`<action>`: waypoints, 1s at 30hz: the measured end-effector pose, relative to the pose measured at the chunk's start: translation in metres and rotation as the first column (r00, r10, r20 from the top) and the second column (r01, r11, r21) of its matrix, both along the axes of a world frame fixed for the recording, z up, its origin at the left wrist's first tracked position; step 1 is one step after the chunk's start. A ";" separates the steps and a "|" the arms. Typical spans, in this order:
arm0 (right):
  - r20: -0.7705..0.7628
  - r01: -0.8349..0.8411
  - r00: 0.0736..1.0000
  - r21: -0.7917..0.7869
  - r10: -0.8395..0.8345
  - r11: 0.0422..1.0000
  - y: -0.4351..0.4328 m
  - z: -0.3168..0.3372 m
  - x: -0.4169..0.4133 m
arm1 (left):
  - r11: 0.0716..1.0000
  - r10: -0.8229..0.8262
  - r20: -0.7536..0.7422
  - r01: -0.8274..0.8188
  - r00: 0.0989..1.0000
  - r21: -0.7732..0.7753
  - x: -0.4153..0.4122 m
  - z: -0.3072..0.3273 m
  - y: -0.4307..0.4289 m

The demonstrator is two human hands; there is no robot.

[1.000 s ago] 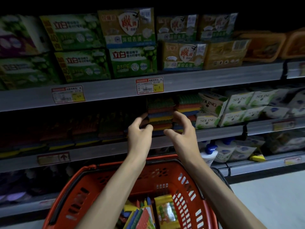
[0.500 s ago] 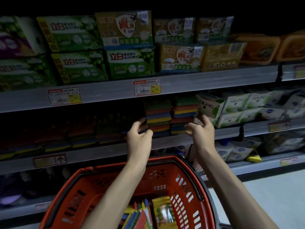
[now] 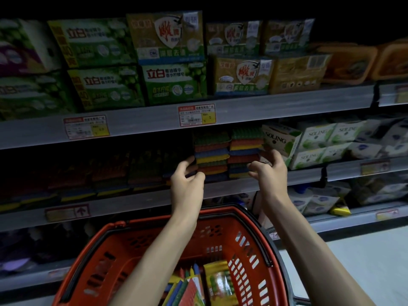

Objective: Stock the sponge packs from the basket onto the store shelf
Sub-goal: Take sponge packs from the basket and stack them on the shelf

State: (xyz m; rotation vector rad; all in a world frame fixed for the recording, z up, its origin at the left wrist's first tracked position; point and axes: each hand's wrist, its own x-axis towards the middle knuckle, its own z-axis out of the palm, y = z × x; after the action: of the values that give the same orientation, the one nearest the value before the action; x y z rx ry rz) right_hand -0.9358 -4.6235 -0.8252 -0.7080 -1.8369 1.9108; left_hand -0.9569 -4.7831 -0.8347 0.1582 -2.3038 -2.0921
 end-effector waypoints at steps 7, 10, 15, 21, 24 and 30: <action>-0.031 0.030 0.999 0.044 -0.028 0.999 0.002 -0.004 0.004 | 1.000 -0.002 -0.018 0.002 1.000 -0.011 0.003 0.003 -0.005; -0.036 0.038 0.999 0.057 -0.036 0.998 0.003 -0.007 0.014 | 1.000 -0.015 -0.030 0.014 0.999 -0.025 0.007 0.004 -0.012; 0.001 -0.127 0.991 0.292 0.133 0.948 -0.016 -0.015 0.054 | 0.978 -0.137 -0.133 0.113 0.982 -0.174 0.026 -0.005 -0.041; 0.136 -0.299 0.953 0.580 0.272 0.758 -0.040 -0.024 0.092 | 0.808 -0.353 -0.218 0.179 0.910 -0.562 0.055 -0.016 -0.086; 0.217 -0.382 0.923 0.624 0.319 0.681 -0.051 -0.032 0.107 | 0.642 -0.488 -0.143 0.243 0.861 -0.727 0.067 -0.013 -0.109; 0.512 -0.617 0.785 0.697 0.349 0.365 -0.073 -0.070 0.122 | 0.225 -0.580 0.163 0.350 0.798 -0.910 0.080 -0.033 -0.172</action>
State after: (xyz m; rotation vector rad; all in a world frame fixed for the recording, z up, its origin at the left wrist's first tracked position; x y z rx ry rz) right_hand -0.8138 -4.6968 -0.8954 -0.0375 -3.0522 0.8389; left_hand -0.8770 -4.9553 -0.8680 -0.8647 -3.1703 -0.4200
